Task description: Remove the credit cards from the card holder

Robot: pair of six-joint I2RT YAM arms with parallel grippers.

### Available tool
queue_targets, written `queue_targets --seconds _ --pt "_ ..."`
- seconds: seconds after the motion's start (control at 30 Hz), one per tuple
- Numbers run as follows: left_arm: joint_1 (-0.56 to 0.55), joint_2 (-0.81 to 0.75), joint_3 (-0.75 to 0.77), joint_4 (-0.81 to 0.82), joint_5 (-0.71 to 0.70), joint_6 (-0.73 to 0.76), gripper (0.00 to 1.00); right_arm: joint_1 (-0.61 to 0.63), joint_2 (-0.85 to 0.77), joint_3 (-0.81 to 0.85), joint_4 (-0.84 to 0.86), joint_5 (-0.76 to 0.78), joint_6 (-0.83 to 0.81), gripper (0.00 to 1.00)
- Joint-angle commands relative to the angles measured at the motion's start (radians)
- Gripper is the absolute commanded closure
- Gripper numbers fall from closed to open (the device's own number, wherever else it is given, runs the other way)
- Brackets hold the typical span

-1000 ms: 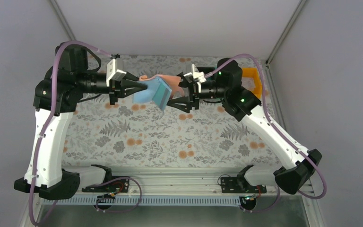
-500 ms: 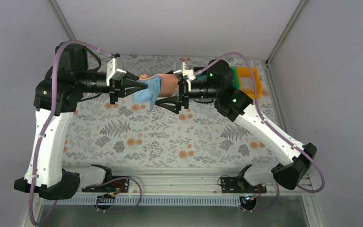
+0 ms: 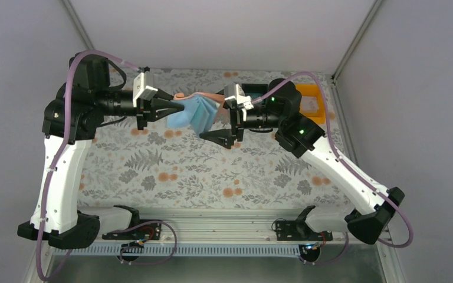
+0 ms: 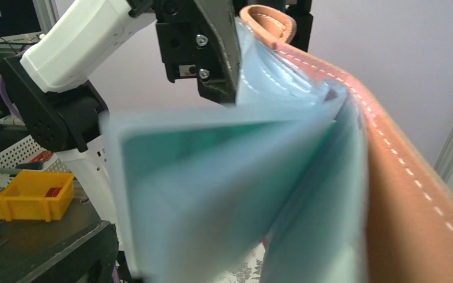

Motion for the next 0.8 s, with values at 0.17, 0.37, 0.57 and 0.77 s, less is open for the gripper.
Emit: queue_targets --seconds 0.17,0.37,0.57,0.77 --pt "0.004 -0.017 -0.004 0.02 0.019 -0.003 0.98 0.012 -0.039 -0.031 0.022 0.049 -0.018 0.14" --pt "0.007 -0.022 -0.001 0.02 0.02 0.001 0.98 0.005 -0.059 -0.04 -0.015 0.099 -0.059 0.13" --pt "0.007 -0.034 -0.003 0.044 -0.057 -0.03 0.98 -0.042 -0.137 -0.079 -0.075 0.165 -0.061 0.06" --pt "0.01 -0.049 -0.011 0.083 -0.139 -0.079 0.98 -0.085 -0.302 -0.193 -0.029 0.041 -0.048 0.01"
